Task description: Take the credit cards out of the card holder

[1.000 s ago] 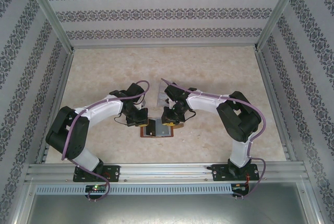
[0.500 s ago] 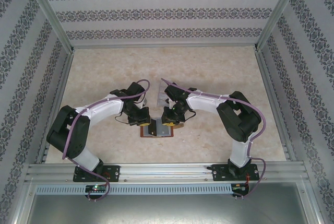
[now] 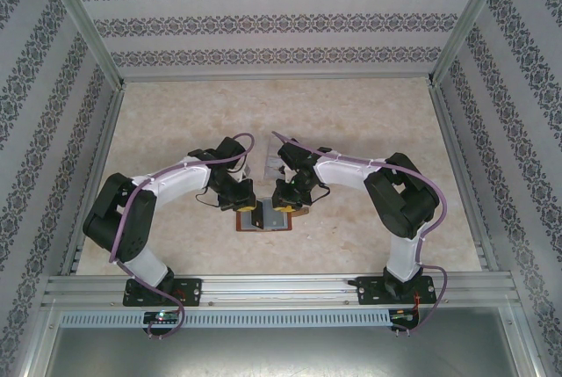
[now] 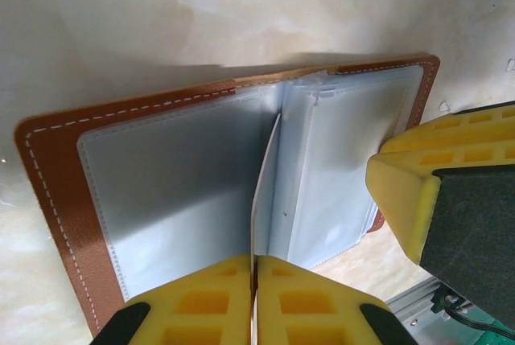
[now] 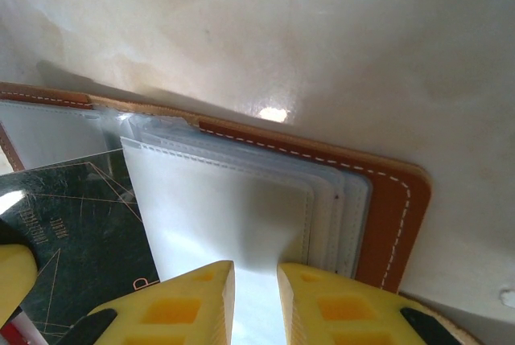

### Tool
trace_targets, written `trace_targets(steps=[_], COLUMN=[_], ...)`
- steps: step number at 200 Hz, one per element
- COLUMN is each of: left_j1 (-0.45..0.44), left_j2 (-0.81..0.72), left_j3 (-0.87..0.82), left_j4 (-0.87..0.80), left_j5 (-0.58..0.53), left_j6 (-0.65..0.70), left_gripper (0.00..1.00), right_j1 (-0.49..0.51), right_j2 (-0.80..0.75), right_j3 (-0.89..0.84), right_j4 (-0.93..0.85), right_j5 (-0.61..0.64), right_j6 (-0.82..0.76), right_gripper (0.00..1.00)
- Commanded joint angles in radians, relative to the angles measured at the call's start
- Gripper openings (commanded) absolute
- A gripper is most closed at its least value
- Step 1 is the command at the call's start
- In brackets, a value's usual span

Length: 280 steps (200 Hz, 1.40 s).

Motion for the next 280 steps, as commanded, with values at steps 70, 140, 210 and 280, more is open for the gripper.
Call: trace_targets(steps=[70, 140, 210, 280], left_j1=[0.004, 0.004, 0.003, 0.004], left_j2=[0.008, -0.017, 0.029, 0.094], left_j3=[0.058, 0.115, 0.221, 0.337], left_j4=[-0.025, -0.11, -0.201, -0.251], left_j5=[-0.027, -0.04, -0.029, -0.087], left_j6=[0.035, 0.138, 0.489, 0.905], left_gripper=[0.01, 0.0, 0.0, 0.0], right_j1=[-0.015, -0.036, -0.108, -0.21], right_j2=[-0.011, -0.097, -0.137, -0.197], right_j3=[0.003, 0.019, 0.007, -0.003], right_j4=[-0.08, -0.122, -0.143, -0.202], right_j5=[0.046, 0.047, 0.06, 0.074], right_j6=[-0.024, -0.034, -0.08, -0.154], right_gripper=[0.24, 0.25, 0.25, 0.25])
